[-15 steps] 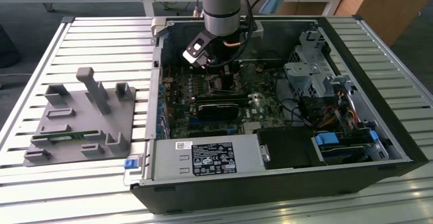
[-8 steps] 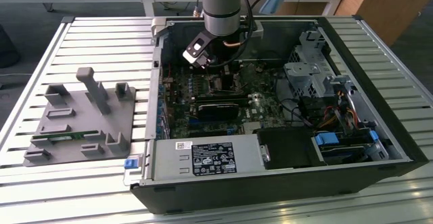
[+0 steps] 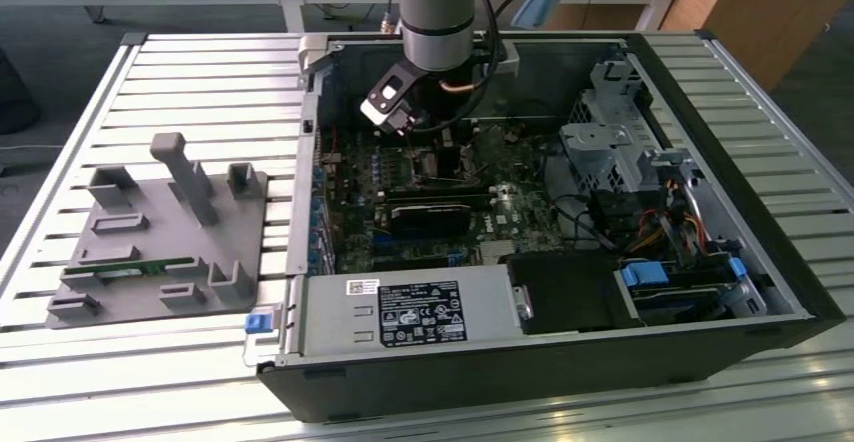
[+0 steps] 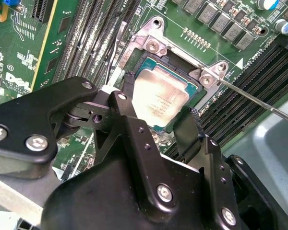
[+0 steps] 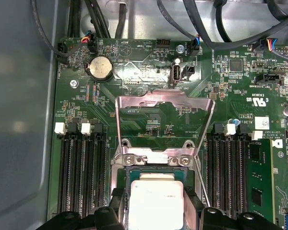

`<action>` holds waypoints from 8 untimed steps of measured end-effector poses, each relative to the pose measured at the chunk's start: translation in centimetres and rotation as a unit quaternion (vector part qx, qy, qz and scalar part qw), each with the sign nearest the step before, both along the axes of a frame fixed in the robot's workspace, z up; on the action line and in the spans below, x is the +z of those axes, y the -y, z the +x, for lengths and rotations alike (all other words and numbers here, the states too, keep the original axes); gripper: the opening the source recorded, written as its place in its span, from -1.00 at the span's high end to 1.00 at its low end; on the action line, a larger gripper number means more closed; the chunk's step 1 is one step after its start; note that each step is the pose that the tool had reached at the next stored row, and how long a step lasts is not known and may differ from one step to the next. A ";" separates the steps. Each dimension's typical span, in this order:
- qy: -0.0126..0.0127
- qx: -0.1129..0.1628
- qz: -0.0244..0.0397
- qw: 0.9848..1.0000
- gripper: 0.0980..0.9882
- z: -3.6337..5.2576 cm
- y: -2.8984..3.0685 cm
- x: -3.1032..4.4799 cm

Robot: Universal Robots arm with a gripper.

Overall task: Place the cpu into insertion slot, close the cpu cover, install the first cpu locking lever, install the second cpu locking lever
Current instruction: 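Place the cpu into insertion slot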

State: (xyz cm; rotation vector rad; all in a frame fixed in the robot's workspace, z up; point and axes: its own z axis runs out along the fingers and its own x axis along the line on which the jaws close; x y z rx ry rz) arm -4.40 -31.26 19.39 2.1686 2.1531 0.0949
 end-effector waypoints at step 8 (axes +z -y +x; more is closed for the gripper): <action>0.000 0.000 0.000 1.000 -0.14 0.00 0.00 0.63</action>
